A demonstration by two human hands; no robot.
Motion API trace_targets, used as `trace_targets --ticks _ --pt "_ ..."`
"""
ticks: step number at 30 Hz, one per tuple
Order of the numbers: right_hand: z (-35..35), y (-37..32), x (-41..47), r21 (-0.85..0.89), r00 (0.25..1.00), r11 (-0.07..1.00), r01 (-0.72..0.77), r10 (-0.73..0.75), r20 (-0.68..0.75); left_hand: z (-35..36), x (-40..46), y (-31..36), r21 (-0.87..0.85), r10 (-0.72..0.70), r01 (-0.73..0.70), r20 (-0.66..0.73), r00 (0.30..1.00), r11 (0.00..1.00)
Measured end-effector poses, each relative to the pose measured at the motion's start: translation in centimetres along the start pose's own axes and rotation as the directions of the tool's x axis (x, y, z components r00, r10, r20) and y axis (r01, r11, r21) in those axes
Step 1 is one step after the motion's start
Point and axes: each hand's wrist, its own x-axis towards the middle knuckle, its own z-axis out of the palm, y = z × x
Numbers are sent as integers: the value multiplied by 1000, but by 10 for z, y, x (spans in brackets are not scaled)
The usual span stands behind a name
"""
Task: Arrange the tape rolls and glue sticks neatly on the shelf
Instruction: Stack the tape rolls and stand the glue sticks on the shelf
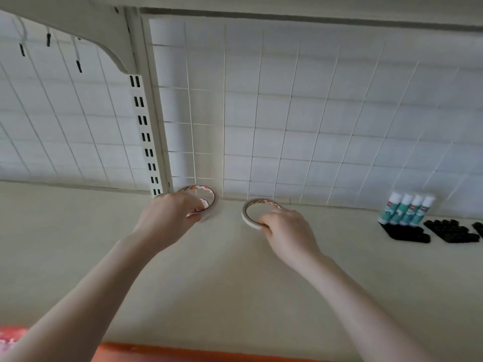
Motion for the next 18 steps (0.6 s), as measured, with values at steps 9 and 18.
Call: trace_targets --ticks 9,18 --pt "25 -20 23 -20 998 998 -66 66 16 14 19 -30 -85 16 -7 109 994 996" --pt "33 -15 19 -8 991 991 -132 133 26 21 20 -27 -31 72 -70 78 994 997"
